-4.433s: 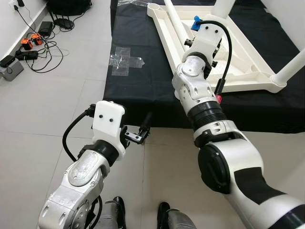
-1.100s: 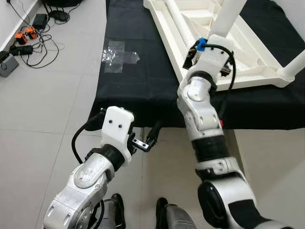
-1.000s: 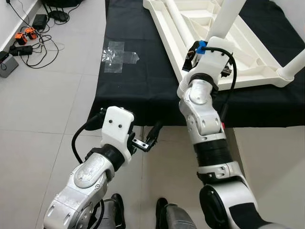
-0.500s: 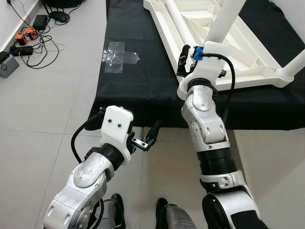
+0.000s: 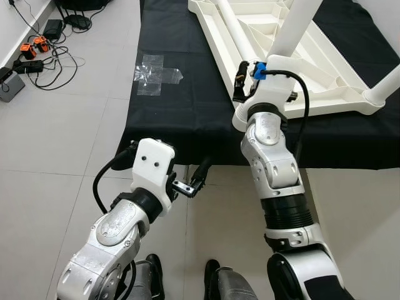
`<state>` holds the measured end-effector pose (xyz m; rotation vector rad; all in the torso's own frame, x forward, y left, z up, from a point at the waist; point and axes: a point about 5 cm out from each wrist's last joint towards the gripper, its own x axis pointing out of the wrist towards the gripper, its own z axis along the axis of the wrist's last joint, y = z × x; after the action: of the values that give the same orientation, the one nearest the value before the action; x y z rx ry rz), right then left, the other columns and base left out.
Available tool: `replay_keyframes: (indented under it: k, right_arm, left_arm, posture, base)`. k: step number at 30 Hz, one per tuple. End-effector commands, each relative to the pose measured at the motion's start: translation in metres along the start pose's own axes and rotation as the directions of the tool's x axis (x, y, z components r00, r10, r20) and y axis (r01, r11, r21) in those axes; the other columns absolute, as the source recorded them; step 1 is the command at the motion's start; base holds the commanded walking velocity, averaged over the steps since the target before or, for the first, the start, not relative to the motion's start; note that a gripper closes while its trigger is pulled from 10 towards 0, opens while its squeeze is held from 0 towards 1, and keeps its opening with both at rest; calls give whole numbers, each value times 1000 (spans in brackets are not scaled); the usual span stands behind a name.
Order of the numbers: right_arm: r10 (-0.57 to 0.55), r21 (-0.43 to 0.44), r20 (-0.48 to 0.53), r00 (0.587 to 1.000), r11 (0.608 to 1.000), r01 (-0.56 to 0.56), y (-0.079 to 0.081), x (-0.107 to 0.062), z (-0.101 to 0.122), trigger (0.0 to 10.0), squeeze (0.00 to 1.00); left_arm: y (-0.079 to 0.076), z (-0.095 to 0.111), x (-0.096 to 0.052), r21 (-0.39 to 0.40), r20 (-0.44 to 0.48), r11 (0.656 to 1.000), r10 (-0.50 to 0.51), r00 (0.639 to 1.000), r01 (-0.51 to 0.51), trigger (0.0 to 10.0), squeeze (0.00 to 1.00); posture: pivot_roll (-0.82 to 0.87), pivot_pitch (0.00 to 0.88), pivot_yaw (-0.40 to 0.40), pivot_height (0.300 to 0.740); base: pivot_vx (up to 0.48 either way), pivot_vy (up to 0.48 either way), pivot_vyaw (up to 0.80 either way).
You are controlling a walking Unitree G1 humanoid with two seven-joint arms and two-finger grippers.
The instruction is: Building children table
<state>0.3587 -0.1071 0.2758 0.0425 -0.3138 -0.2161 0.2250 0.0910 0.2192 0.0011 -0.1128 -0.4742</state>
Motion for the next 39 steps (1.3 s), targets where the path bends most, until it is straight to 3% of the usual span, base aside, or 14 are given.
replay_keyframes:
  k: [1, 17, 22, 35, 39]
  right_arm:
    - [-9, -12, -5, 1000, 1000, 9, -6, -2, -2, 10000, 0]
    - [27, -49, -22, 999, 998, -28, -27, -13, -8, 10000, 0]
    - [152, -22, -52, 987, 988, -153, -30, -21, -13, 10000, 0]
    - [235, -55, -99, 967, 969, -241, -49, -32, -19, 10000, 0]
    - [314, -51, -139, 939, 945, -324, -56, -45, -23, 10000, 0]
  left_arm:
    - [-1, -3, 0, 0, -15, 1000, -10, 1000, 10, 10000, 0]
    - [1, -3, 2, 5, -10, 1000, -4, 1000, 4, 10000, 0]
    - [3, -2, 2, 10, -5, 1000, -3, 1000, 3, 10000, 0]
    - [5, -2, 3, 17, -1, 1000, -1, 1000, 1, 10000, 0]
    - [7, -3, 3, 21, -4, 1000, 0, 1000, 1, 10000, 0]
  posture:
    - [60, 248, -92, 740]
    - [52, 243, -91, 740]
    - [52, 239, -89, 740]
    - [39, 234, -85, 740]
    - [30, 229, -79, 740]
  base:
    - [0, 0, 0]
    - [0, 0, 0]
    - [0, 0, 0]
    - [0, 0, 0]
    - [0, 0, 0]
